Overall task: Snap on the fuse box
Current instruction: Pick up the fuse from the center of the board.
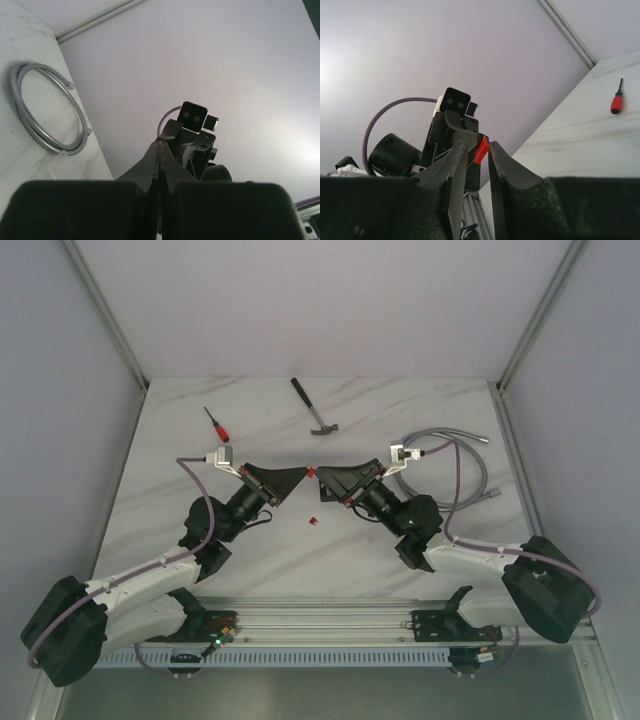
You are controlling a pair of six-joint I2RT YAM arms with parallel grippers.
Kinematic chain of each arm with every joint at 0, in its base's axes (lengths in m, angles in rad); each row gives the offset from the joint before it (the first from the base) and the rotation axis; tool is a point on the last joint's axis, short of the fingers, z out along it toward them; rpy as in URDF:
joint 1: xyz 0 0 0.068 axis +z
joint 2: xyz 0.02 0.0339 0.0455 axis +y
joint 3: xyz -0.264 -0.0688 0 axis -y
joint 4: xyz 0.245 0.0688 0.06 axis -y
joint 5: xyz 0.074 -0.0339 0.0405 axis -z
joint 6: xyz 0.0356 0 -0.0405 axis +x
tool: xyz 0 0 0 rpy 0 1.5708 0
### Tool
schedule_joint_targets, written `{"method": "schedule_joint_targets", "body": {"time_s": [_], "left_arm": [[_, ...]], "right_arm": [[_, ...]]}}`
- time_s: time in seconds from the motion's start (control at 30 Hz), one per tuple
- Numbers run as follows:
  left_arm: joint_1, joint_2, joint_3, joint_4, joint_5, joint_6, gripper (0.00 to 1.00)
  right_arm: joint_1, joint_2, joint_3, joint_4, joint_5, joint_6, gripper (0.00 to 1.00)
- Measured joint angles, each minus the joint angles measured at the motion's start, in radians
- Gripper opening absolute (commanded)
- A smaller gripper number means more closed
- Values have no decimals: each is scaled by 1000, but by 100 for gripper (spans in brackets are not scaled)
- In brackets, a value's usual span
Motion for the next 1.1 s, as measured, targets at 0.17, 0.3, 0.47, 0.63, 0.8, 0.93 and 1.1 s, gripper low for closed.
{"method": "schedule_joint_targets", "body": {"time_s": [0.17, 0.3, 0.47, 0.63, 0.8, 0.93, 1.1], "left_arm": [[-4, 0, 0, 10, -3, -3, 0], [-6, 0, -1, 13, -3, -5, 0], [-13, 0, -2, 16, -7, -7, 0], [-17, 0, -2, 17, -11, -7, 0], [-17, 0, -2, 24, -16, -6, 1], [-20, -4, -5, 12, -38, 16, 22], [-23, -33, -14, -86, -109, 84, 46]], "right_arm": [[-6, 11, 0, 21, -13, 11, 28], [-6, 30, 0, 36, -22, 23, 28], [-6, 53, 0, 58, -38, 37, 25], [-7, 68, 1, 85, -55, 53, 13], [-15, 72, 6, 92, -72, 63, 1], [-34, 78, 16, 74, -103, 66, 0], [-72, 80, 38, -10, -138, 58, 0]]}}
